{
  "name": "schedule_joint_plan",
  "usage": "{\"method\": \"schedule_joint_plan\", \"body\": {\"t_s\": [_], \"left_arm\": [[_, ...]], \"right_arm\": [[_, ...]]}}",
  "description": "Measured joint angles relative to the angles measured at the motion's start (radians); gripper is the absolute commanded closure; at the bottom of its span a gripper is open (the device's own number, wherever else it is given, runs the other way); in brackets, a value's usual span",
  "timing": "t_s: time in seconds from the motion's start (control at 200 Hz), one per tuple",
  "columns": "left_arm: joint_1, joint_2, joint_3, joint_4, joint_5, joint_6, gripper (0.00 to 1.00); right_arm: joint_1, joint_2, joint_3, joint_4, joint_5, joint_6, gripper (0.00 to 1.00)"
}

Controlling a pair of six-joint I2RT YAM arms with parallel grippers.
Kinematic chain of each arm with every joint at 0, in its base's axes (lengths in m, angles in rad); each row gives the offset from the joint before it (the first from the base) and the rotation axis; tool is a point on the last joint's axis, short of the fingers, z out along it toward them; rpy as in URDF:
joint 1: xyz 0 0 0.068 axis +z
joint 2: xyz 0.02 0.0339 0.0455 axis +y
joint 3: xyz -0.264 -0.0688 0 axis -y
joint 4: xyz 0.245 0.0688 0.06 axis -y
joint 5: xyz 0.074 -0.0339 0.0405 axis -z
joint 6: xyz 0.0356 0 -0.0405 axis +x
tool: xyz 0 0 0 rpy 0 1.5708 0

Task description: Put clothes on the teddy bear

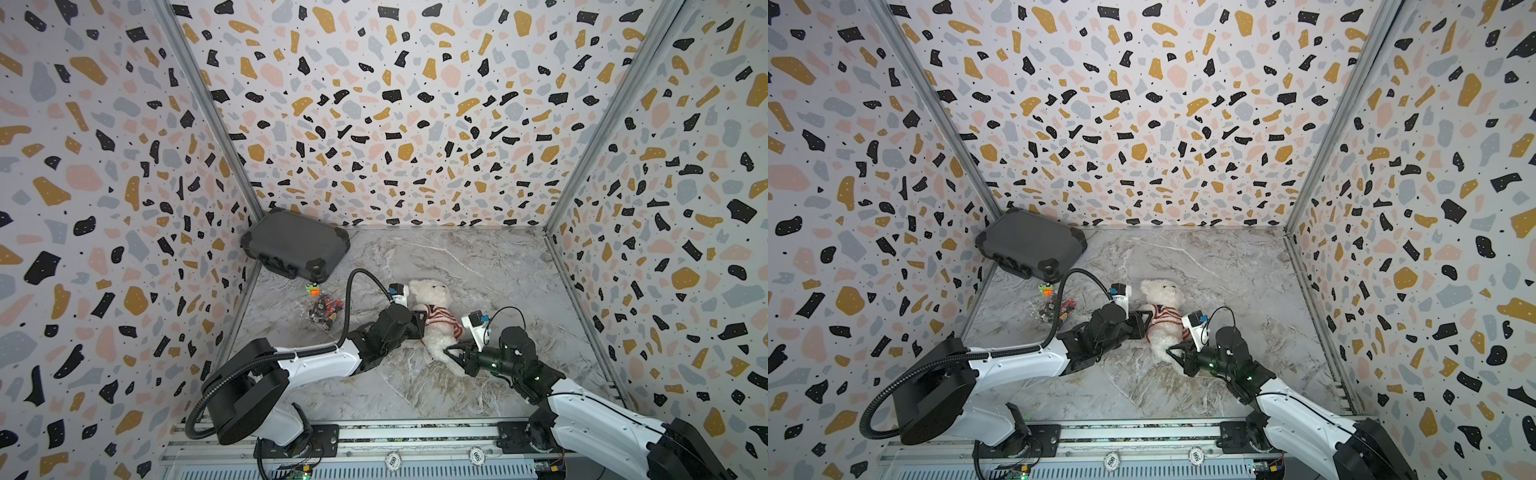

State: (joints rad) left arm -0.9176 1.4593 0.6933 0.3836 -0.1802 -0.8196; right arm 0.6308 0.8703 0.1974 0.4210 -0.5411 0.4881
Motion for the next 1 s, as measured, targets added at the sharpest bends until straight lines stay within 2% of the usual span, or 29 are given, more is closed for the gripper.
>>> {"method": "schedule_joint_plan", "body": {"t_s": [0.12,0.215,0.425,0.666,0.776,0.886,1.001], "left_arm": [[0.0,-0.005,-0.012,0.003,-0.018,-0.01,0.92],[0.0,-0.01,-0.018,0.0,-0.029,-0.011,1.0],[0.0,-0.079,-0.035,-0.042,-0.055,-0.01,1.0],[-0.002,-0.33,-0.043,-0.237,-0.119,0.033,1.0],[-0.006,-0.417,-0.024,-0.346,-0.147,0.06,1.0],[-0.029,-0.439,0.013,-0.429,-0.173,0.076,1.0],[-0.081,-0.39,0.085,-0.51,-0.212,0.09,1.0]], "right_arm": [[0.004,-0.002,0.0,-0.002,0.002,-0.003,1.0],[0.014,-0.011,0.0,-0.006,0.009,-0.011,1.0],[0.048,-0.04,0.004,-0.031,0.016,-0.031,1.0],[0.133,-0.077,0.066,-0.031,0.011,-0.046,0.89],[0.15,-0.074,0.07,0.011,0.006,-0.03,0.88],[0.15,-0.044,0.052,0.085,-0.001,0.011,0.89],[0.141,-0.007,0.012,0.15,-0.013,0.066,0.9]]}}
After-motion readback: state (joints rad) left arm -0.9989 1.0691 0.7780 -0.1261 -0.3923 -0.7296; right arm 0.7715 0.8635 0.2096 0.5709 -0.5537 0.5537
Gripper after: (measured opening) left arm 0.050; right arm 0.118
